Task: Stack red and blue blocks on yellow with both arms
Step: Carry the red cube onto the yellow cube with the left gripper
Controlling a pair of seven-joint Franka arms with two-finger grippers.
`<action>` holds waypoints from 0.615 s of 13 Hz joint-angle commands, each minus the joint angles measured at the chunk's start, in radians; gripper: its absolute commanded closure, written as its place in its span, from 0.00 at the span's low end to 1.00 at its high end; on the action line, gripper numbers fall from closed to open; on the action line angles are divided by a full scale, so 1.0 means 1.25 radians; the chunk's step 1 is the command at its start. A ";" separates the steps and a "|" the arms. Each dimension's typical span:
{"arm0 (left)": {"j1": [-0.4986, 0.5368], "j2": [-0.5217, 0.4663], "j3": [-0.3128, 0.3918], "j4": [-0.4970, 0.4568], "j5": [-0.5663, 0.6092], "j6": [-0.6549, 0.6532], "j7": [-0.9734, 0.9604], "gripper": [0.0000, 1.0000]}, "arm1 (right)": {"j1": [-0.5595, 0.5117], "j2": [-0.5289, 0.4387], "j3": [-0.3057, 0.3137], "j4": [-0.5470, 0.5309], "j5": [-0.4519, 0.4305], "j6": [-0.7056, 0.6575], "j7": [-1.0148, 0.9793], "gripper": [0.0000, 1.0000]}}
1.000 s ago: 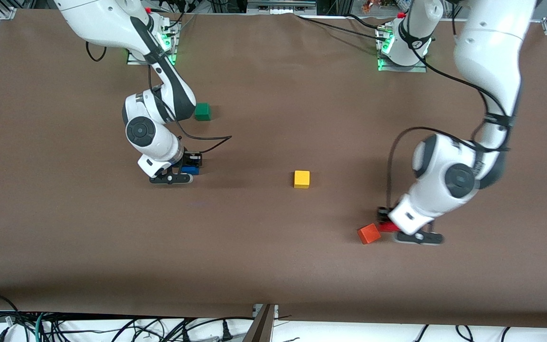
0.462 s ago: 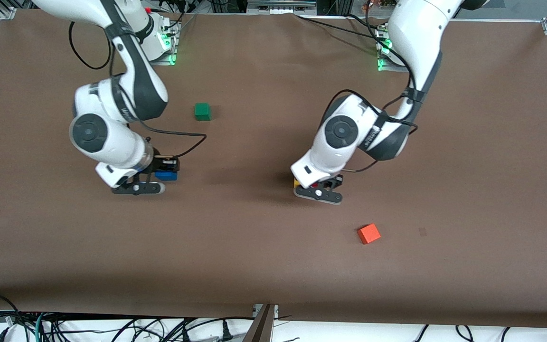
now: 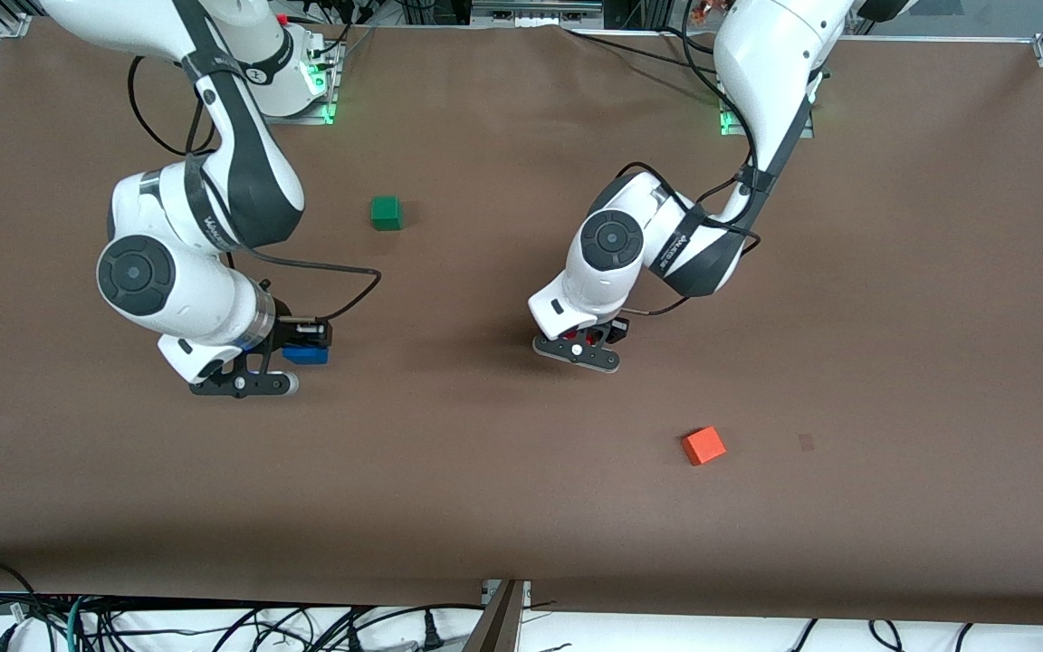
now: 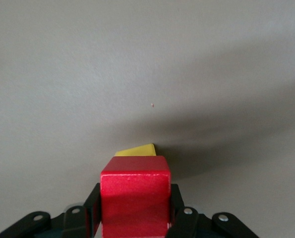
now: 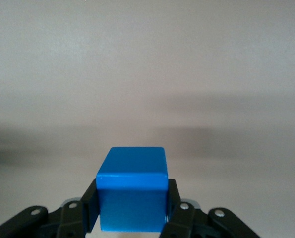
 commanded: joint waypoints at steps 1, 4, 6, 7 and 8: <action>-0.016 -0.006 0.013 -0.016 0.021 -0.004 -0.016 1.00 | -0.003 0.022 0.004 0.051 0.009 -0.023 -0.005 0.80; -0.016 0.001 0.013 -0.016 0.021 -0.004 -0.042 1.00 | -0.002 0.024 0.007 0.056 0.009 -0.022 -0.004 0.80; -0.013 -0.001 0.015 -0.016 0.021 -0.004 -0.042 1.00 | -0.002 0.024 0.007 0.058 0.009 -0.020 -0.002 0.80; -0.013 0.001 0.018 -0.016 0.021 -0.004 -0.042 1.00 | -0.001 0.024 0.008 0.058 0.009 -0.019 -0.002 0.80; -0.013 0.001 0.018 -0.016 0.019 -0.003 -0.043 1.00 | -0.001 0.024 0.008 0.058 0.011 -0.017 -0.002 0.80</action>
